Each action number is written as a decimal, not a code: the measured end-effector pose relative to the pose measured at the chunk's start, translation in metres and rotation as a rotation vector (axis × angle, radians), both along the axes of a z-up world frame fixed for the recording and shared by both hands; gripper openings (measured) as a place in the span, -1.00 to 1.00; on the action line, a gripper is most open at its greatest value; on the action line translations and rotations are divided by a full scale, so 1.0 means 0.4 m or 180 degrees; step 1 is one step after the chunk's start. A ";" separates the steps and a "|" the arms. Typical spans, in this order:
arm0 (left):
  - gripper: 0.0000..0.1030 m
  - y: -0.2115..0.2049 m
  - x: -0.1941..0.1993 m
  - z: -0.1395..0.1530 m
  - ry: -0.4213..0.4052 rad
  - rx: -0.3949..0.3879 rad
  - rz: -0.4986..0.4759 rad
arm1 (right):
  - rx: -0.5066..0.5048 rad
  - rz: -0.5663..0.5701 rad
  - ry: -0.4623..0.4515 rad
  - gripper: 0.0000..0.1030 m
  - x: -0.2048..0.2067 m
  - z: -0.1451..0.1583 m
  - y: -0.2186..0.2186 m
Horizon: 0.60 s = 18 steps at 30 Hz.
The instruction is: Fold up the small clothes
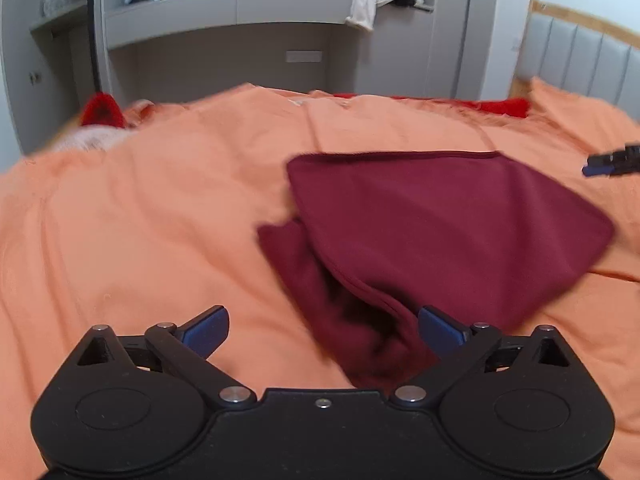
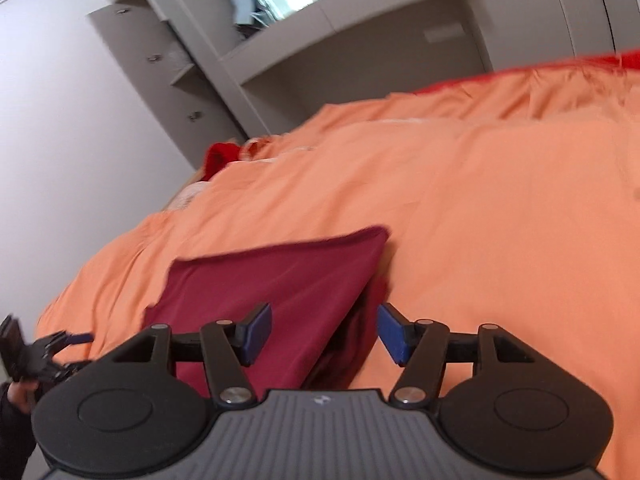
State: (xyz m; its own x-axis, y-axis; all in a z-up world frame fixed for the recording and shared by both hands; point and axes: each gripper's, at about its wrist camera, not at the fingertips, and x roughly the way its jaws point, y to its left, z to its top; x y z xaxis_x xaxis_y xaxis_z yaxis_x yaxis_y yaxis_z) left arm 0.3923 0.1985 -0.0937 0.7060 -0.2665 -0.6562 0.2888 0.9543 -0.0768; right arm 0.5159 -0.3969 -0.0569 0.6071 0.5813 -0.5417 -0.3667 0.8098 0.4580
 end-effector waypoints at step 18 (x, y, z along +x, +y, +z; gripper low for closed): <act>-0.29 -0.085 0.013 -0.071 0.0213 -0.0511 -0.0247 | -0.0247 -0.0022 -0.0429 0.17 -0.205 0.001 0.098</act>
